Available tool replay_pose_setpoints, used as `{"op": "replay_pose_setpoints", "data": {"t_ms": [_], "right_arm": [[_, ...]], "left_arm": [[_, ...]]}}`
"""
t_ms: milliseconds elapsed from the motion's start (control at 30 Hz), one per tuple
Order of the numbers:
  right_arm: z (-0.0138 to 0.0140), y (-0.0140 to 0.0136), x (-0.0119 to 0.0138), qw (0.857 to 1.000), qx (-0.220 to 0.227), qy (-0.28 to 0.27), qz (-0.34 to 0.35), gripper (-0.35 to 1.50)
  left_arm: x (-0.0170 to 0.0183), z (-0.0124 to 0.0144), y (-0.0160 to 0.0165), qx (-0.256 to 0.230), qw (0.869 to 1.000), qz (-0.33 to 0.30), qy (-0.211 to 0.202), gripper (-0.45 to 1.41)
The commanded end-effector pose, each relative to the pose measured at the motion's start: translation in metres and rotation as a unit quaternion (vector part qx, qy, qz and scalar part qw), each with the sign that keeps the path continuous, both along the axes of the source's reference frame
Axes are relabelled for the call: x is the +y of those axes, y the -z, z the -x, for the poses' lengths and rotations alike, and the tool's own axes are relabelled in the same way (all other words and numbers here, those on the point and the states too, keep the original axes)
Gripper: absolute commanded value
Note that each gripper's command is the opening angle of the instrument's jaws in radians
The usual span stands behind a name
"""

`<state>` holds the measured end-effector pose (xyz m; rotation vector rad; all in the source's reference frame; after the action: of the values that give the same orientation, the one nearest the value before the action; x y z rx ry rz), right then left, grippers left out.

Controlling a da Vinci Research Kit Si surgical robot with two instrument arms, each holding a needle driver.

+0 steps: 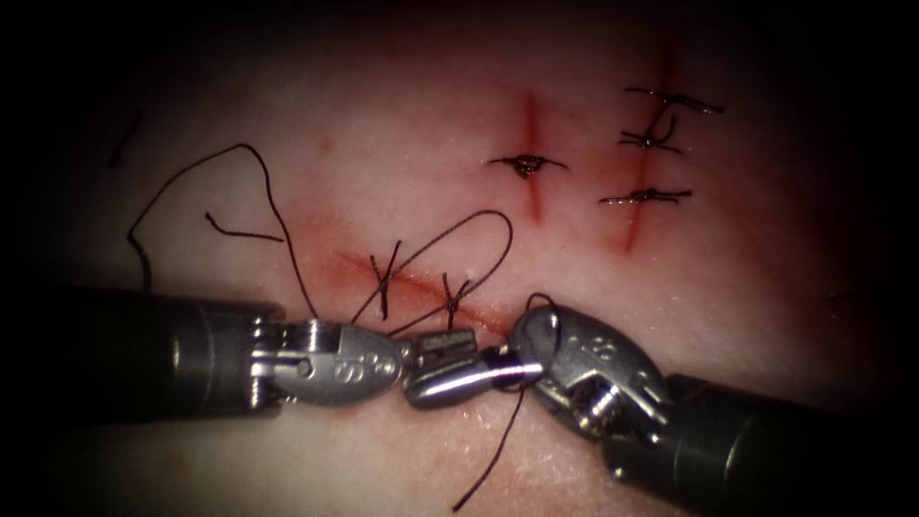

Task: Wound Closure
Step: Grab the tail of the suture with the right needle driver.

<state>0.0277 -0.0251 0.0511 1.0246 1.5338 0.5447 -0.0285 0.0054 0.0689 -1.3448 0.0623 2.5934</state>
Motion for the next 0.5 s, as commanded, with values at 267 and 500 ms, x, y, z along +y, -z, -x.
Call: {"op": "replay_pose_setpoints", "data": {"t_ms": [267,500], "right_arm": [[-0.0010,0.0001,-0.0010,0.984,-0.028,0.125,0.122,-0.03],[-0.0027,0.0007,-0.0025,0.956,-0.053,0.208,0.198,0.36]], "left_arm": [[-0.0006,0.0008,-0.0028,0.012,1.000,-0.003,-0.004,-0.45],[-0.0015,0.0017,-0.0035,0.020,1.000,-0.007,-0.003,-0.45]]}}
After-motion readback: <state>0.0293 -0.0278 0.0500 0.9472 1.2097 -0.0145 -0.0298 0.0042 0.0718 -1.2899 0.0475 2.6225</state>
